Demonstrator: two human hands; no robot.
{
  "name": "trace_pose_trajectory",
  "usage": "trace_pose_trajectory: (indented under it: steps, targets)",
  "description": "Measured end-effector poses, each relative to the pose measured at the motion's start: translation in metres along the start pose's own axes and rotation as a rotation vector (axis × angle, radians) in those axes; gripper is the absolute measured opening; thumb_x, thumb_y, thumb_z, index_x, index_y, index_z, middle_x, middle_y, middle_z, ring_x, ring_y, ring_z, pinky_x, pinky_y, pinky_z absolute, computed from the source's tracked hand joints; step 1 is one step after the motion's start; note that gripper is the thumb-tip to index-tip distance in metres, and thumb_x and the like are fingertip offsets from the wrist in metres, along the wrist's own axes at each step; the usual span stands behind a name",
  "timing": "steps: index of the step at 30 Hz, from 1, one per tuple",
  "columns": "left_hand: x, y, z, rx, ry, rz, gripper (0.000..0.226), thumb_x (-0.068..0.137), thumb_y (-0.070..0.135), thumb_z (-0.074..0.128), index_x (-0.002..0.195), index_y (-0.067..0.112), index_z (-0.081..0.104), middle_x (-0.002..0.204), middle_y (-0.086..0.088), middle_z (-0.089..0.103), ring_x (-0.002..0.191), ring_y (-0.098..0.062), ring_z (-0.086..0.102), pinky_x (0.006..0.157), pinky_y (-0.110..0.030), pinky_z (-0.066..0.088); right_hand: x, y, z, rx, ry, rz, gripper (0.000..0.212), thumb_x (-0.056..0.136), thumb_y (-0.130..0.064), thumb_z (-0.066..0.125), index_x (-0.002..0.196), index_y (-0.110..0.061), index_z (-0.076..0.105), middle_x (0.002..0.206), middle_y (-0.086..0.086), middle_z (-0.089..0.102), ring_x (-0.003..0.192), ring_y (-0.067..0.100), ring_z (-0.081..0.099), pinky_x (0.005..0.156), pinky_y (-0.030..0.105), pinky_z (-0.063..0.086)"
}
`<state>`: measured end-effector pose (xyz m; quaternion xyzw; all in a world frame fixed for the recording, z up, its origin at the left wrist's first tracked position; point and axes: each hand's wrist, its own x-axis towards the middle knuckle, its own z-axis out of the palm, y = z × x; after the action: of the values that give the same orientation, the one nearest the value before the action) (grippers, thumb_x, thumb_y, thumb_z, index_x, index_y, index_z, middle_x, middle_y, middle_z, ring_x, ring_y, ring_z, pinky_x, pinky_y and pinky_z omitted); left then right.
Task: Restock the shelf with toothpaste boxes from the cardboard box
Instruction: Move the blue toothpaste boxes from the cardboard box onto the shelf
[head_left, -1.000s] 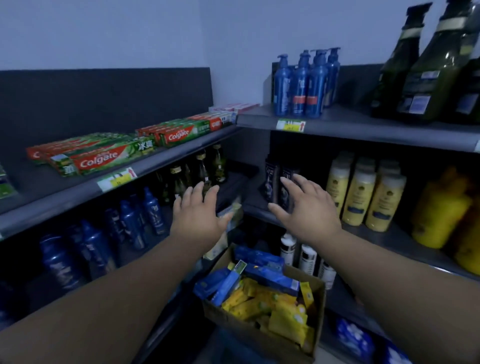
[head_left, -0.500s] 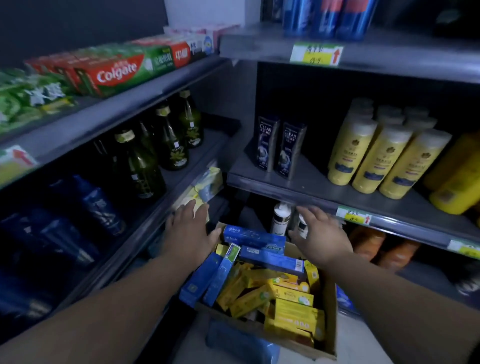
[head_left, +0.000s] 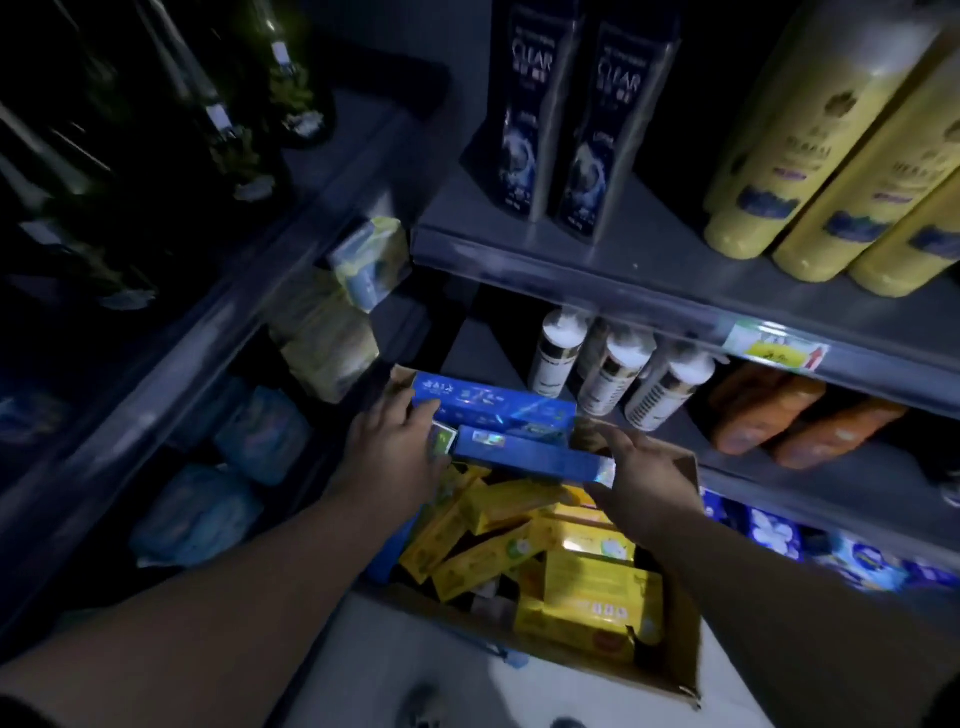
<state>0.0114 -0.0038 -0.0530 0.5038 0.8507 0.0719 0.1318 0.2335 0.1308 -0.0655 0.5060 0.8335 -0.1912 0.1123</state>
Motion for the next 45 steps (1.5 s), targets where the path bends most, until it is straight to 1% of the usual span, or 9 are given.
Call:
trace_pose_trajectory:
  steps: [3, 11, 17, 21, 30, 36, 40, 42, 45]
  targets:
    - [0.026, 0.015, 0.023, 0.085, -0.012, 0.084, 0.069, 0.089, 0.043, 0.057, 0.149, 0.024, 0.029, 0.156, -0.004, 0.024, 0.143, -0.023, 0.020, 0.117, -0.038, 0.015, 0.008, 0.022, 0.026, 0.044, -0.019, 0.035, 0.071, 0.087, -0.039, 0.064, 0.148, -0.030, 0.028, 0.144, 0.003, 0.045, 0.124, 0.027, 0.048, 0.091, 0.035, 0.047]
    - [0.078, 0.048, 0.069, 0.136, -0.132, 0.174, 0.072, 0.094, 0.036, 0.054, 0.153, 0.026, 0.014, 0.160, 0.002, 0.013, 0.147, -0.021, 0.008, 0.118, -0.042, 0.007, 0.034, 0.048, 0.057, -0.063, 0.041, -0.069, 0.068, 0.091, -0.030, 0.059, 0.150, -0.029, 0.026, 0.152, -0.002, 0.039, 0.136, 0.022, 0.034, 0.105, 0.035, 0.031]
    - [0.091, 0.049, 0.075, 0.157, -0.032, 0.221, 0.063, 0.087, 0.025, 0.064, 0.143, 0.019, 0.038, 0.136, -0.004, 0.043, 0.129, -0.024, 0.037, 0.114, -0.037, 0.007, 0.051, 0.049, 0.069, -0.012, 0.036, -0.085, 0.057, 0.095, -0.020, 0.051, 0.148, -0.026, 0.032, 0.148, 0.002, 0.042, 0.134, 0.024, 0.039, 0.109, 0.032, 0.028]
    - [0.087, 0.045, 0.066, 0.103, 0.003, 0.223, 0.053, 0.085, 0.022, 0.066, 0.134, 0.014, 0.047, 0.128, -0.009, 0.047, 0.121, -0.030, 0.044, 0.113, -0.041, 0.014, 0.048, 0.049, 0.057, 0.125, -0.005, -0.089, 0.050, 0.096, -0.019, 0.050, 0.144, -0.024, 0.036, 0.142, 0.006, 0.047, 0.126, 0.027, 0.047, 0.102, 0.031, 0.035]
    - [0.066, 0.064, -0.017, -0.094, 0.100, 0.086, 0.057, 0.090, 0.023, 0.063, 0.142, 0.010, 0.042, 0.138, -0.012, 0.042, 0.126, -0.031, 0.040, 0.112, -0.038, 0.026, 0.018, 0.057, -0.013, 0.330, -0.033, -0.136, 0.058, 0.083, -0.030, 0.074, 0.137, -0.022, 0.052, 0.129, 0.007, 0.059, 0.117, 0.023, 0.056, 0.087, 0.024, 0.040]
    - [0.027, 0.089, -0.091, -0.160, 0.205, 0.016, 0.058, 0.091, 0.024, 0.063, 0.143, 0.011, 0.041, 0.136, -0.010, 0.042, 0.122, -0.028, 0.046, 0.103, -0.031, 0.034, -0.007, 0.071, -0.075, 0.418, -0.061, -0.121, 0.061, 0.089, -0.033, 0.068, 0.142, -0.014, 0.045, 0.131, 0.008, 0.058, 0.112, 0.024, 0.059, 0.077, 0.017, 0.038]
    - [-0.014, 0.104, -0.141, -0.143, 0.281, -0.054, 0.061, 0.093, 0.031, 0.059, 0.147, 0.017, 0.035, 0.139, -0.004, 0.038, 0.123, -0.028, 0.044, 0.107, -0.037, 0.035, -0.025, 0.063, -0.121, 0.619, -0.059, -0.178, 0.032, 0.090, -0.021, 0.068, 0.119, -0.019, 0.053, 0.087, 0.004, 0.061, 0.072, 0.017, 0.057, 0.049, 0.013, 0.040]
    - [-0.038, 0.109, -0.168, -0.098, 0.337, -0.097, 0.060, 0.093, 0.034, 0.059, 0.146, 0.020, 0.035, 0.139, -0.003, 0.039, 0.121, -0.029, 0.046, 0.104, -0.037, 0.037, -0.038, 0.050, -0.142, 0.708, -0.075, -0.215, 0.024, 0.089, -0.018, 0.070, 0.110, -0.013, 0.058, 0.073, 0.002, 0.056, 0.065, 0.015, 0.052, 0.057, 0.016, 0.042]
    - [-0.078, 0.112, -0.208, -0.060, 0.412, -0.143, 0.059, 0.092, 0.034, 0.058, 0.145, 0.020, 0.036, 0.134, -0.003, 0.041, 0.120, -0.025, 0.046, 0.104, -0.036, 0.036, -0.054, 0.031, -0.166, 0.854, -0.154, -0.268, 0.042, 0.087, -0.021, 0.072, 0.124, -0.012, 0.057, 0.082, 0.010, 0.063, 0.070, 0.021, 0.057, 0.070, 0.036, 0.050]
